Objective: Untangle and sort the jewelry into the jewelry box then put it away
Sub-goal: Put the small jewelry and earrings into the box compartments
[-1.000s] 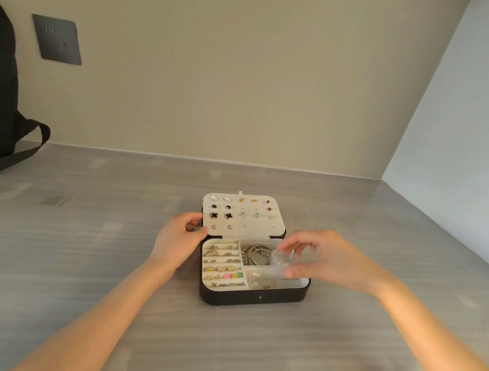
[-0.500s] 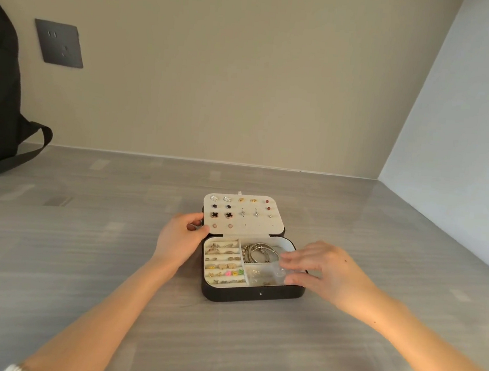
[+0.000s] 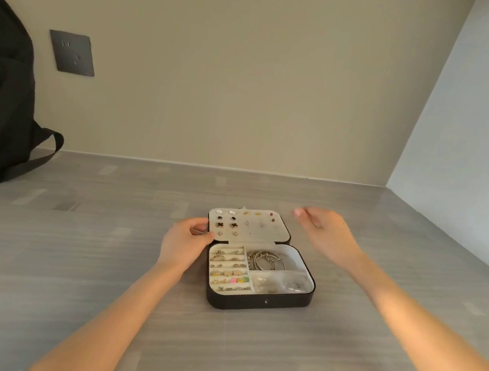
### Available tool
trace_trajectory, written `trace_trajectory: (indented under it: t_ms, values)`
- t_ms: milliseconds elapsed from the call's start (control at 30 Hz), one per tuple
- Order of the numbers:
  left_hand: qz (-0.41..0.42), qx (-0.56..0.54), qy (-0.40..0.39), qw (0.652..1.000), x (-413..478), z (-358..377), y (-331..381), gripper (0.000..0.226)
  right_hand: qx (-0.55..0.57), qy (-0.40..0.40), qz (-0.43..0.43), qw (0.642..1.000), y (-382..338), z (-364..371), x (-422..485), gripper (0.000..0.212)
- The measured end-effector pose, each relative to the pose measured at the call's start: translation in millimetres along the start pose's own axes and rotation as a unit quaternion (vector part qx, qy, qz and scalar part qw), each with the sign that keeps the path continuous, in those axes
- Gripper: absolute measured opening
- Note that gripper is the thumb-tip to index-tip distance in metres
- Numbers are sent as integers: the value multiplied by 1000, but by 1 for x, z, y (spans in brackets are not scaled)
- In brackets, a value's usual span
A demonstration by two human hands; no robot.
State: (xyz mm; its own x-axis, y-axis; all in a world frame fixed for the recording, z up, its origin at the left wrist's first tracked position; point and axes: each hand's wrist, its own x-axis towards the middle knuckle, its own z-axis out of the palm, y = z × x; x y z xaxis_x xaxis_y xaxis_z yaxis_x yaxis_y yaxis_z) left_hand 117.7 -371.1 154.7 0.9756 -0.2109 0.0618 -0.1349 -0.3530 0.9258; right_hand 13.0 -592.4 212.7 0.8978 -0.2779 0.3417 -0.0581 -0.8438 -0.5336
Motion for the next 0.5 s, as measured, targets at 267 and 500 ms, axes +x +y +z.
trace_trajectory:
  t_ms: [267,500]
  values:
    - [-72,10,-45,996,49,2,8,38,10,-140,139,980,4,57,97,36]
    - [-122,-25,-103,987,76,14,30,13,101,-200,174,959,-10,58,109,39]
